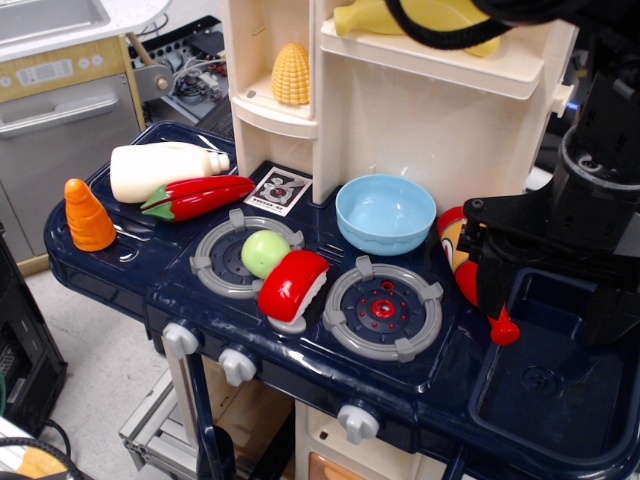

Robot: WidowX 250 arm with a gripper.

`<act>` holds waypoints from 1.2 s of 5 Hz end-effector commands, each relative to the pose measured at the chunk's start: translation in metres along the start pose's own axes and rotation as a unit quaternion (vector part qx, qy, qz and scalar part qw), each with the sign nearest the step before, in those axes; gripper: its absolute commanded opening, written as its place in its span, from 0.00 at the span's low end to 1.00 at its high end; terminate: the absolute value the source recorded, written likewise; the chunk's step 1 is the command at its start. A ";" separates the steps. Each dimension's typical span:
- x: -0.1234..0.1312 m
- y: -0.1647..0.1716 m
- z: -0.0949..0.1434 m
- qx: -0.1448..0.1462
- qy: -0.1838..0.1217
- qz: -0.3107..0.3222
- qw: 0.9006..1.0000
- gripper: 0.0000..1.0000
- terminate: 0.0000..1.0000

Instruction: Put carrot in bowl

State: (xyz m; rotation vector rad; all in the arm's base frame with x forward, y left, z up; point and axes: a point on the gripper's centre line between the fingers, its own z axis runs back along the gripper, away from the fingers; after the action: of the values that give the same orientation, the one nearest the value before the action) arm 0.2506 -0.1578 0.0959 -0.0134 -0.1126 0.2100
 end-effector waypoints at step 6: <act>0.042 0.244 0.033 0.082 -0.014 -0.049 0.995 1.00 0.00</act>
State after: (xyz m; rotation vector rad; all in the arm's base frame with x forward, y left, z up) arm 0.2305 0.1039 0.1136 0.1231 -0.0946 0.1148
